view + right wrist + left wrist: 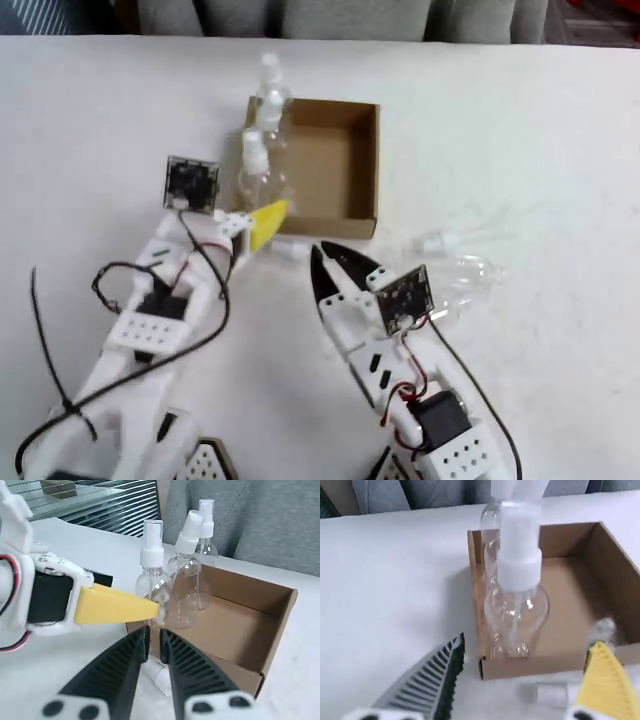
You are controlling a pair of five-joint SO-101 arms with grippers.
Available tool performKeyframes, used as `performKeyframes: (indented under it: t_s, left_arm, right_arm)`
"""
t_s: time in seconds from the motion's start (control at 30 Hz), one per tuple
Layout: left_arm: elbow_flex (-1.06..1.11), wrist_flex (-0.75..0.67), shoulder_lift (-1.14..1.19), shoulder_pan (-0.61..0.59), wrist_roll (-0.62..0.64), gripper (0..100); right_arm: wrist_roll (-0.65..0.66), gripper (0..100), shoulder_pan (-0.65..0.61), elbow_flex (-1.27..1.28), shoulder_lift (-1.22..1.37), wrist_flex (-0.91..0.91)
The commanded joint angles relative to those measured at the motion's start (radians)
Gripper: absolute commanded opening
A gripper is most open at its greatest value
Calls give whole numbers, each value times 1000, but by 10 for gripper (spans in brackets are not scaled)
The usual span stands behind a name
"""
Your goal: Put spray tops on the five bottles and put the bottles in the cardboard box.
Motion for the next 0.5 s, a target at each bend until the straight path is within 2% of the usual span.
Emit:
performKeyframes:
  t_s: [0.0, 0.17, 0.33, 0.47]
  left_arm:
    - [69, 87, -197, -8, 5, 358]
    - [175, 183, -415, -8, 5, 358]
    - [204, 399, -618, -8, -31, 357]
    - [226, 551, -756, -2, -95, 286]
  right_arm:
    - [14, 15, 41, 0, -8, 1]
    - [14, 15, 62, -18, 1, 8]
    - [14, 15, 68, -66, 1, 113]
    - [14, 15, 179, -98, 1, 119]
